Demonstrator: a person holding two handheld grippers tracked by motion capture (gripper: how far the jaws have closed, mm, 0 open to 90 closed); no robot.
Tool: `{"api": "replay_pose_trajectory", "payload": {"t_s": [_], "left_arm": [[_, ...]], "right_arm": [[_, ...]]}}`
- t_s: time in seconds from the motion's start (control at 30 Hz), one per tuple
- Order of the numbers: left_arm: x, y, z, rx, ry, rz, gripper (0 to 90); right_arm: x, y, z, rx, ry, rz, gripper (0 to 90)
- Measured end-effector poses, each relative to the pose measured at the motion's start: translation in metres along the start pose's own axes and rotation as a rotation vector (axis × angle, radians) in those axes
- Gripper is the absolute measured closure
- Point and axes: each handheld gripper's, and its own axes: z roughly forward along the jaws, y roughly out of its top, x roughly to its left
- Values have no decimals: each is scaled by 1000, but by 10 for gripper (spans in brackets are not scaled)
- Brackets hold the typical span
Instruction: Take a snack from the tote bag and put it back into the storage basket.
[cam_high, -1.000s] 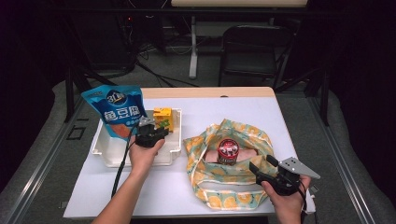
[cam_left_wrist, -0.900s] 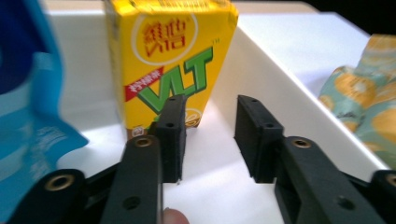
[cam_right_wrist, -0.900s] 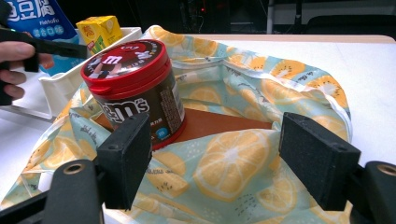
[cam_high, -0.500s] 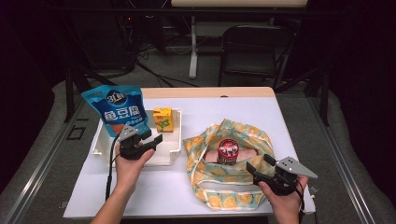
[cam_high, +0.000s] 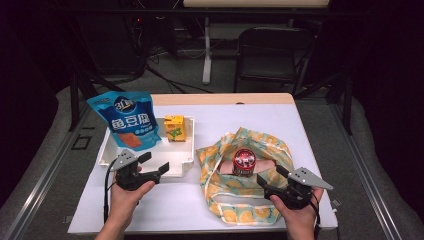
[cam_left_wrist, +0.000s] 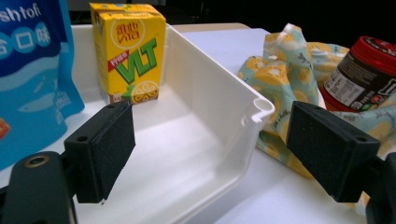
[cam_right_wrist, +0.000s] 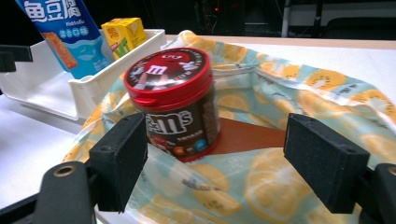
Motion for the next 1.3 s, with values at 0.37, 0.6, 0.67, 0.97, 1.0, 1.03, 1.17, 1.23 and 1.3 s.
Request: {"api": "replay_pose_trajectory", "payload": {"t_s": [0.37,0.6,0.67,0.97,1.0,1.03,1.17,1.23,1.3], "left_arm": [[-13,-3,-4,19,-24,50,71],[-17,-2,-5,15,-49,52,9],[-19,-2,-4,20,-57,58,0],[-22,0,-6,19,-64,64,0],[-22,0,-6,21,-65,64,0],[-22,-1,-5,23,-68,63,0],[-22,-2,-3,33,-73,65,0],[-23,-2,-2,40,-72,70,0],[-24,-2,-2,41,-73,71,0]], "right_arm": [[13,4,10,14,8,-15,147],[20,6,18,49,1,-25,100],[23,8,20,54,-5,-32,70],[34,17,38,80,-6,-57,42],[34,18,40,86,-4,-63,42],[35,18,42,81,-3,-60,42],[38,18,52,87,-14,-63,44],[39,18,58,98,-27,-67,50],[39,16,64,95,-41,-62,59]]}}
